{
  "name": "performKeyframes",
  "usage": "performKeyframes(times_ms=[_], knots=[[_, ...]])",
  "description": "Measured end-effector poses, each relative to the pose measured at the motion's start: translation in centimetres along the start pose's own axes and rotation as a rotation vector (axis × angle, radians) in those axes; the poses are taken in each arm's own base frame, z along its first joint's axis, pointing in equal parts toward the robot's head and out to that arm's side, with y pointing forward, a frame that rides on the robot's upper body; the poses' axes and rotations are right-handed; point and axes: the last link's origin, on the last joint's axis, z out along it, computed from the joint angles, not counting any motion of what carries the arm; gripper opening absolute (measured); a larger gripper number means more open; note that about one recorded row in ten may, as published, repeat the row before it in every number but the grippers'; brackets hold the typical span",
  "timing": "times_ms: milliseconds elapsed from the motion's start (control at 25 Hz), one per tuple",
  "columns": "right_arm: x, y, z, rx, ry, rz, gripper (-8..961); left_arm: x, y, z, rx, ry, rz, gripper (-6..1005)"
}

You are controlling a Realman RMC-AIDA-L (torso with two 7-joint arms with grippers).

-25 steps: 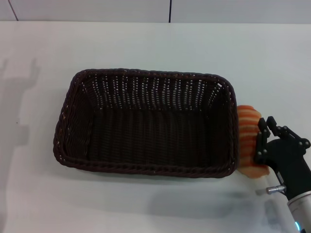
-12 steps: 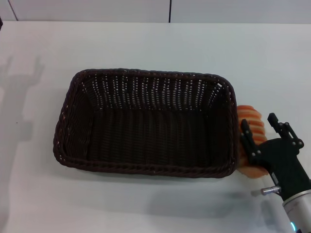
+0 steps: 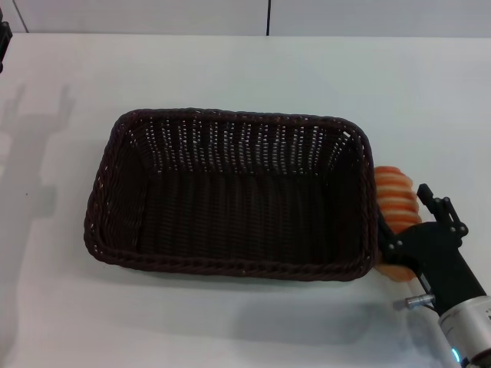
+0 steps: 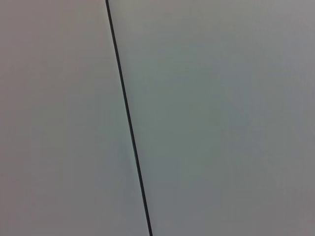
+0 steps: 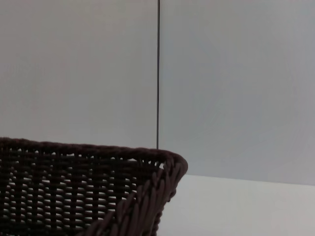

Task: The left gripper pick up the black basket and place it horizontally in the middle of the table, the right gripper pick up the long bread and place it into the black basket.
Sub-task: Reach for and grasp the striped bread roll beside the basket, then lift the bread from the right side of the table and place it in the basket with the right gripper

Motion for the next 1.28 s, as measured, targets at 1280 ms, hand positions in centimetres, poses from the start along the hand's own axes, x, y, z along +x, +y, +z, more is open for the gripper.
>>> performKeyframes(times_ms=[1280], knots=[[-2.3, -1.8, -0.7, 0.120, -0.173, 0.048, 609, 0.0, -0.2, 0.2, 0.004, -0.003, 0.004, 788]])
